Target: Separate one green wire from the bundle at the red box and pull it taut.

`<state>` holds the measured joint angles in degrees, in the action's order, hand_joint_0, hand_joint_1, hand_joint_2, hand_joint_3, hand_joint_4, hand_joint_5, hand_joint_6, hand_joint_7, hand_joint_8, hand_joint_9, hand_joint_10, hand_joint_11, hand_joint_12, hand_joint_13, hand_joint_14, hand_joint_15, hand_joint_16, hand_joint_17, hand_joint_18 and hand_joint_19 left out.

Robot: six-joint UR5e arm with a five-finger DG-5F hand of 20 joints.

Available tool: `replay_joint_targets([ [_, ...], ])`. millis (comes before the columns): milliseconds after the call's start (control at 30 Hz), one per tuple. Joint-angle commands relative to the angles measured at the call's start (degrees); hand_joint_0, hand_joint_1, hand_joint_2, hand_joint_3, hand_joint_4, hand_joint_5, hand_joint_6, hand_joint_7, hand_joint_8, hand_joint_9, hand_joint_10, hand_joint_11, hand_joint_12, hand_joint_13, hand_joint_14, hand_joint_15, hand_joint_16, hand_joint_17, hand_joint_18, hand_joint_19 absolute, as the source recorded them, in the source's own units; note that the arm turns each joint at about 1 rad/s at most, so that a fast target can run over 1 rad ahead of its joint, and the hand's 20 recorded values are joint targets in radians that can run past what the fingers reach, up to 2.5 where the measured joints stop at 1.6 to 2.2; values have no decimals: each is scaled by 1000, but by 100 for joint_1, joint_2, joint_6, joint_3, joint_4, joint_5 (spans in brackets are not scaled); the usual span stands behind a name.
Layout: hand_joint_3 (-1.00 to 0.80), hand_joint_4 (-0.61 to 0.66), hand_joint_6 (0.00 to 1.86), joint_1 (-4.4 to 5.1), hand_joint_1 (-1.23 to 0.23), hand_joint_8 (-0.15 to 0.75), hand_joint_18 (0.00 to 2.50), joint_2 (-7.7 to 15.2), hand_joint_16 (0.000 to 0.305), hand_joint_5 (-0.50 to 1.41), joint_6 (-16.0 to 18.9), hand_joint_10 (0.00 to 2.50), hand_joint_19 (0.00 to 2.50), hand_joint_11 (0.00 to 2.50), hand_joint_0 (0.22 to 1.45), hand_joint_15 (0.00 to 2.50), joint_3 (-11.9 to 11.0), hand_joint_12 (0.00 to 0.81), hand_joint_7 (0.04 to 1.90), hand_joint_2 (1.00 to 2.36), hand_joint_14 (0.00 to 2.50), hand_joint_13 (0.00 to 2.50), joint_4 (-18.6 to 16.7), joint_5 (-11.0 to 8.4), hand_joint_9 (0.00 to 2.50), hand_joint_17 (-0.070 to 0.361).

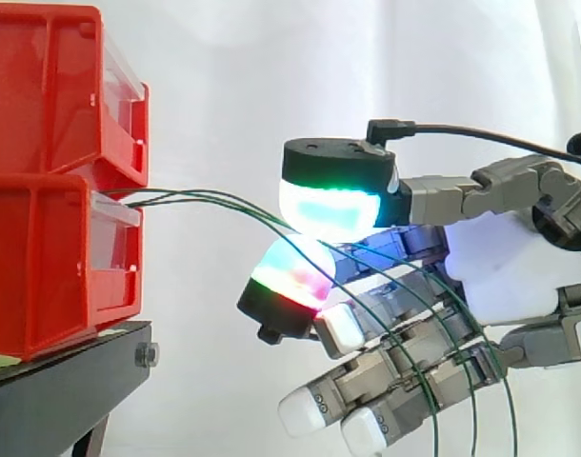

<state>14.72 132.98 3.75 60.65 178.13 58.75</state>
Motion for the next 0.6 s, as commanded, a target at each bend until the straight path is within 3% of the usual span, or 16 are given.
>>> replay_joint_targets([
  [0,-212,106,896,-4,-737,279,690,0,50,-174,3,20,433,733,595,349,0,375,1124,1015,13,721,20,5,982,113],
  [233,-246,58,908,-4,-801,266,680,-9,49,-182,3,20,416,734,627,334,0,362,1092,1015,14,706,29,5,951,111],
  [567,-464,44,913,-4,-865,254,690,-35,48,-185,12,21,377,723,708,322,-9,352,1054,1003,13,707,29,5,936,108],
])
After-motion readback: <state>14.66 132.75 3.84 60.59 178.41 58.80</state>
